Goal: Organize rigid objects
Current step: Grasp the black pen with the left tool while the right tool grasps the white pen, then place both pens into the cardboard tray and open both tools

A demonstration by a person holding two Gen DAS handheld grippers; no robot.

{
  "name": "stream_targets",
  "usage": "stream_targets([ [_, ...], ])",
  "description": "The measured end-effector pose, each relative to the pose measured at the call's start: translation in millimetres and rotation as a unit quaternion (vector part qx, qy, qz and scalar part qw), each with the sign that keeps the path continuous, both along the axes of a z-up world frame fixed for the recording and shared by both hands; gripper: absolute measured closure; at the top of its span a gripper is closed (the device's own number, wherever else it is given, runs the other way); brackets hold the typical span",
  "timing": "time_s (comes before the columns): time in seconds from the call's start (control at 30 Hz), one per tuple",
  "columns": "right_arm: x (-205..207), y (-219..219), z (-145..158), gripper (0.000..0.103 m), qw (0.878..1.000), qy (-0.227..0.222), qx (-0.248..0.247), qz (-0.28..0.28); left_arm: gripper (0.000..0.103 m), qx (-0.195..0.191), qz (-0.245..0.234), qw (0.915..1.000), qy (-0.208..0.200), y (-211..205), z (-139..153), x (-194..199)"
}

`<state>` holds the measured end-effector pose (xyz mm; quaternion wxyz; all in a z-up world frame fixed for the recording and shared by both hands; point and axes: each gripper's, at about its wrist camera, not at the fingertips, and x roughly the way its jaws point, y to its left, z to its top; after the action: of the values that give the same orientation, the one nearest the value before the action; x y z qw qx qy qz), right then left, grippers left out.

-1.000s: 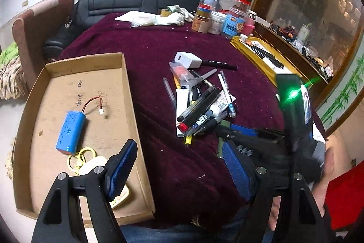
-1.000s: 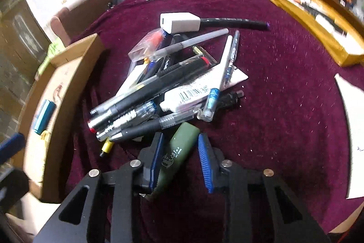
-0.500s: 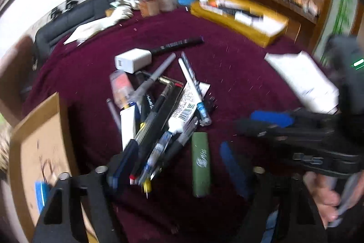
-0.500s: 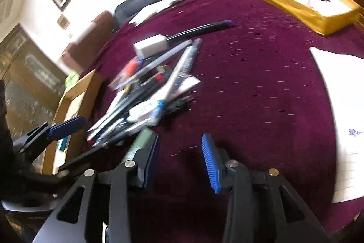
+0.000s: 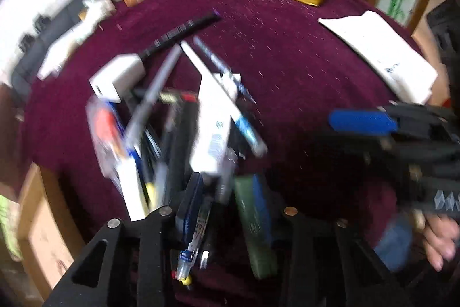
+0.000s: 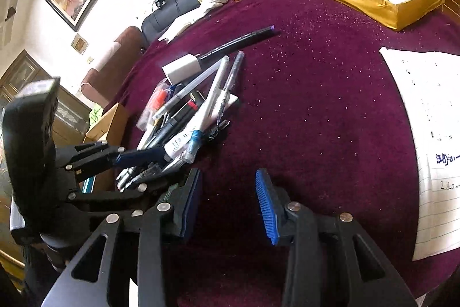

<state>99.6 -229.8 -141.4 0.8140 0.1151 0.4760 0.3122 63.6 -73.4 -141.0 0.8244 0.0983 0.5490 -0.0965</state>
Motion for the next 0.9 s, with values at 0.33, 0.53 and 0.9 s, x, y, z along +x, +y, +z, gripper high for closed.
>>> stream_targets([
  [0.33,34,35,15,0.065,1.000,0.005,0.011,0.016,0.093,-0.079,0.042,0.9960,0.005,14,0,-4],
  [0.53,77,48,-3,0.065,0.998,0.026,-0.050,-0.021,0.094,-0.129,0.094,0.9871,-0.012,29,3,-28],
  [0.9,27,49,-6,0.095,0.984,-0.065,-0.167,-0.001,0.094,-0.220,0.172,0.9581,-0.061,50,12,-88],
])
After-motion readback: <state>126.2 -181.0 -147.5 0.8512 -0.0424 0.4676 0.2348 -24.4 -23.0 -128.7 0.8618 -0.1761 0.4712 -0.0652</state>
